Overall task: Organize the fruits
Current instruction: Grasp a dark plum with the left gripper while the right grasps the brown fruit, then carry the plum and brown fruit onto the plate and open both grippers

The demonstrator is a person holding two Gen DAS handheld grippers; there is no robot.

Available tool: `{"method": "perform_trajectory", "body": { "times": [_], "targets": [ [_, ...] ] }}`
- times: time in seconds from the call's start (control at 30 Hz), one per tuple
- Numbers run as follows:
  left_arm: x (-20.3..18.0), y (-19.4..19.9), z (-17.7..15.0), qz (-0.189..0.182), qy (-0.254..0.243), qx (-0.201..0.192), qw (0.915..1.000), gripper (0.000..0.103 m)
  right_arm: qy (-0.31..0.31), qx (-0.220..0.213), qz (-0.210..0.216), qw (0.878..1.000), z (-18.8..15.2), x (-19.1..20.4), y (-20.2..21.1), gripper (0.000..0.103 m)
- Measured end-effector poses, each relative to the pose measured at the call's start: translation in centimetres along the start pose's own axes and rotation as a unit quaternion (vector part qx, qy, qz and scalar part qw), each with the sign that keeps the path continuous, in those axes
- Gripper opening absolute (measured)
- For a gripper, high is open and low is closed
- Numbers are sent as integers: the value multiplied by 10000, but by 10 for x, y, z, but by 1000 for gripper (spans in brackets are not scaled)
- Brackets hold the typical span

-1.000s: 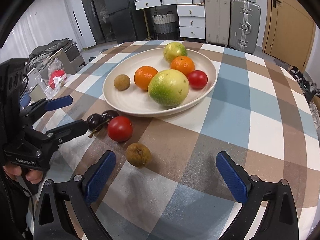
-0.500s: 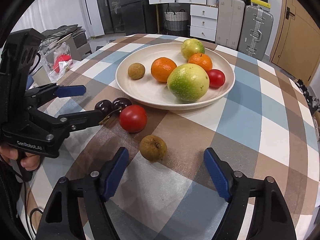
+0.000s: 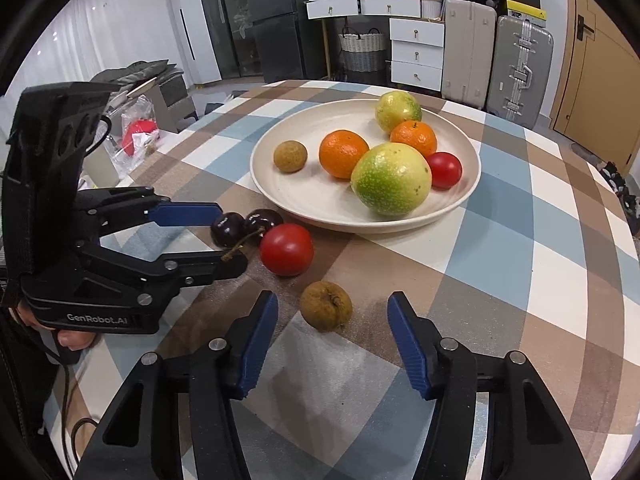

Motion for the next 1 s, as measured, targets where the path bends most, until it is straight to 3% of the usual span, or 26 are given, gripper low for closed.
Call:
{"method": "perform_trajectory", "body": {
  "times": [0.4,0.73,1.0],
  "targets": [
    [0,0,0,-80,38,-22,10000,24,95,53,32,9999,-4,5,-3,47],
    [1,3,1,-119,70,-89,9999,24,189,-35,1,9998,-2,6,0,27],
    [3,9,3,-147,148,-212,9996,24,237,-164,21,9996,0,8,7,27]
  ]
}}
Point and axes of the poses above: each gripper's, at about its wrist camera, not at the fingertips, and y roughly against the way its jaws point, x to its left, z to its top, the point moved 10 cm from there along -y, roughly the way its jaws point, and after that the axes turned 9 degrees about -z, right-handed, at the moved point
